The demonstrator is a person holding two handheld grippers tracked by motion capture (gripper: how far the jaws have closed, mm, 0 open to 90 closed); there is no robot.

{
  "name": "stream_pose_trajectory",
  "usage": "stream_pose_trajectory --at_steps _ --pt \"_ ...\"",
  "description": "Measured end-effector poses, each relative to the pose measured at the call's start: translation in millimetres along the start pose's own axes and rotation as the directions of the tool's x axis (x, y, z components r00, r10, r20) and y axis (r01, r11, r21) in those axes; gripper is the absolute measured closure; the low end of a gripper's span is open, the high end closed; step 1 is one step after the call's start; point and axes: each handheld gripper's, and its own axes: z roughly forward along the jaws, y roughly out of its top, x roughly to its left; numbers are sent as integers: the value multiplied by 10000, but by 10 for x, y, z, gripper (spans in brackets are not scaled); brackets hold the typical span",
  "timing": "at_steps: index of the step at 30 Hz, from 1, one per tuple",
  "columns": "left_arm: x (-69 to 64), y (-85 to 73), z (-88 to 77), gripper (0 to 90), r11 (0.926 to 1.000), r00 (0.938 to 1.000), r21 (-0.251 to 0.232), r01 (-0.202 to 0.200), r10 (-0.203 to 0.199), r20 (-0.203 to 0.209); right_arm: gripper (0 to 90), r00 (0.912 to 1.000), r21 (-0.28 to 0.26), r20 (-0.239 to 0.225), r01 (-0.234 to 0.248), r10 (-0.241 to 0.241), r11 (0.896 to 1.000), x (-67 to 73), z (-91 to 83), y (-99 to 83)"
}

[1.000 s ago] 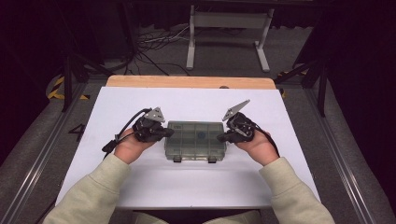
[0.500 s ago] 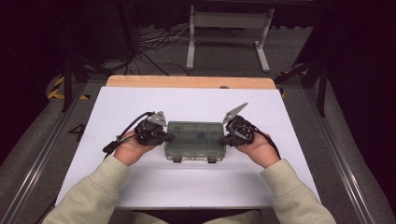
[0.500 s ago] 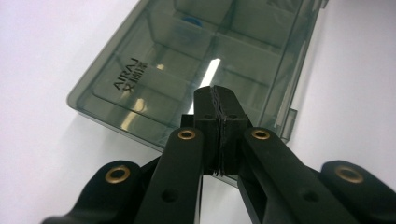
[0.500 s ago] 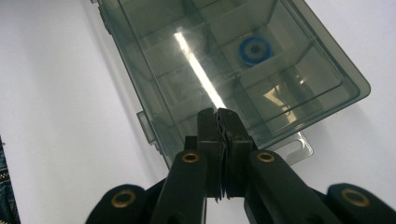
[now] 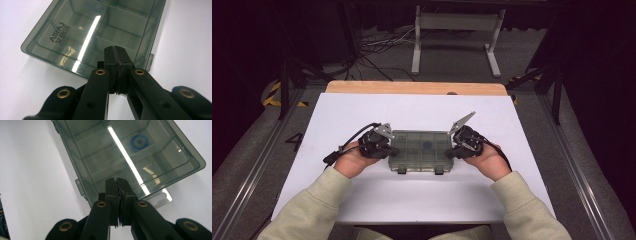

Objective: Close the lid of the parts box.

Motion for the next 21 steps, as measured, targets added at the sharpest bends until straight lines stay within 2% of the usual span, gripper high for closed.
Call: stream_pose_trajectory --at_steps 10,14,19,21 --pt "3 -14 9 890 10000 10000 -47 1 0 81 880 9997 -53 189 161 -160 9999 31 17 -19" --pt "-14 -22 16 890 9999 9998 -109 -116 115 -140 880 9991 -22 345 248 -247 9997 58 21 -18" --pt "-13 -40 19 892 9998 9999 -206 -73 71 -116 879 9986 -97 433 292 -287 9995 73 25 -32" --pt "-22 -64 25 892 9992 9999 -391 43 -47 -105 879 9986 -104 433 308 -304 9995 76 24 -36"
